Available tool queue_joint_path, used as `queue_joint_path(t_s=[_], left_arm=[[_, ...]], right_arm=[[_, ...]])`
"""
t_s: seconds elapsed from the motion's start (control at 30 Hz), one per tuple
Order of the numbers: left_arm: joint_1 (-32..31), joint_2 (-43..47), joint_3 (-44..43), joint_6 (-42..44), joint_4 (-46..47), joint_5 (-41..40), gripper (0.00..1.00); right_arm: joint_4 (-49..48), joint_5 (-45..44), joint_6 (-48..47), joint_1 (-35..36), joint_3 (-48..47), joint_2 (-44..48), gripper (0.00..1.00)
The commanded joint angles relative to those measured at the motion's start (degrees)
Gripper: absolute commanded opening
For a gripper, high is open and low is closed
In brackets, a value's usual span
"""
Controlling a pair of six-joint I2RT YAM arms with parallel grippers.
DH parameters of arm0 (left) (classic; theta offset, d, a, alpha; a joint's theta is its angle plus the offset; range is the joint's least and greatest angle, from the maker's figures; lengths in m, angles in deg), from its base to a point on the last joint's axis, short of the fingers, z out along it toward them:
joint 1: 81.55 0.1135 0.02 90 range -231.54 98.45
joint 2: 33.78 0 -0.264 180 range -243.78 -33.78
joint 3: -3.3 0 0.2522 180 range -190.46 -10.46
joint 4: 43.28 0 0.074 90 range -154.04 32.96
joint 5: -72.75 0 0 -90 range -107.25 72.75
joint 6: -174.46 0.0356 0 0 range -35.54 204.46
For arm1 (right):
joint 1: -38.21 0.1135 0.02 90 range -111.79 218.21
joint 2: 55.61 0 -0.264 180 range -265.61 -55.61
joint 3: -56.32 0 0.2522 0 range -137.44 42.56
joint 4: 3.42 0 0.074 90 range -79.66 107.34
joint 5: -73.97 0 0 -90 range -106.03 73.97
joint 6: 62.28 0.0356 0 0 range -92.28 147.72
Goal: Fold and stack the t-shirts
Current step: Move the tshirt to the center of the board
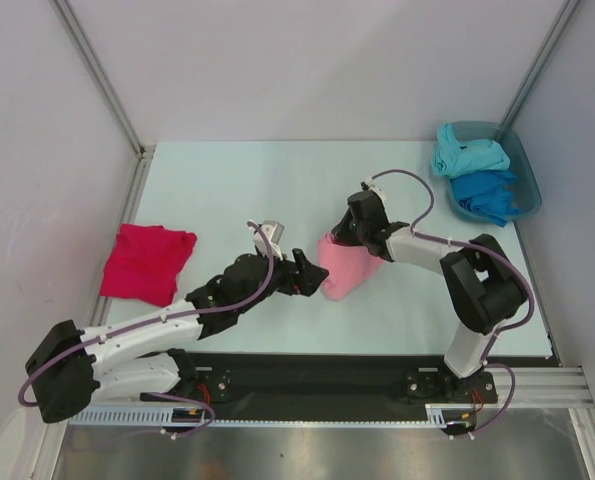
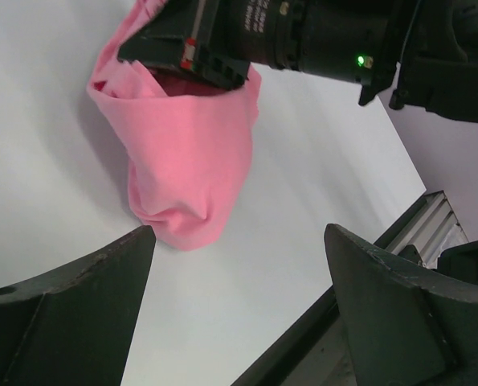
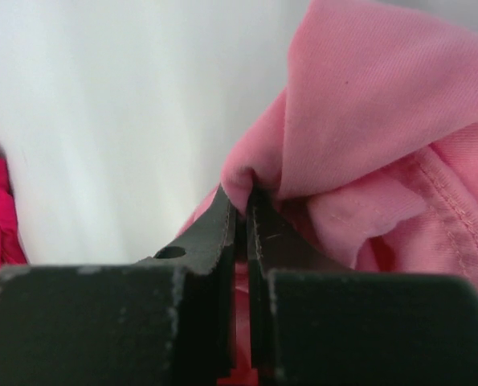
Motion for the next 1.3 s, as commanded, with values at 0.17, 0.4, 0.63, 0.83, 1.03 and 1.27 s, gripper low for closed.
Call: queue_joint_path(t_s=[0.17, 0.4, 0.63, 0.83, 1.03, 1.27], left_arm=[[-2.49, -2.07, -2.09, 1.68, 1.11, -1.38, 0.92], [-3.73, -2.69, -2.18, 1.77, 1.2, -2.17, 0.92], [-3.99, -3.12, -2.18, 2.2, 1.38, -2.17, 0.92], [-4.16, -4.09, -2.01, 2.21, 2.08, -2.08, 0.92], [-4.08, -4.44, -1.83, 2.29, 1.64, -4.27, 0.93], [-2.5, -5.5, -5.96, 5.72, -3.1, -9.28, 0.98]], right_arm=[[0.41, 3.27, -1.03, -1.02, -14.78, -7.83, 0.0], [0.52, 11.88, -3.57, -2.35, -24.21, -13.2, 0.15], [-1.87, 6.8, -4.98, -3.75, -17.79, -2.49, 0.61], [3.04, -1.37, -7.0, -4.98, -13.66, 11.13, 0.64], [7.1, -5.17, -5.87, -7.18, -0.96, 22.2, 0.64], [0.88, 2.82, -3.76, -12.71, 15.23, 26.09, 0.62]])
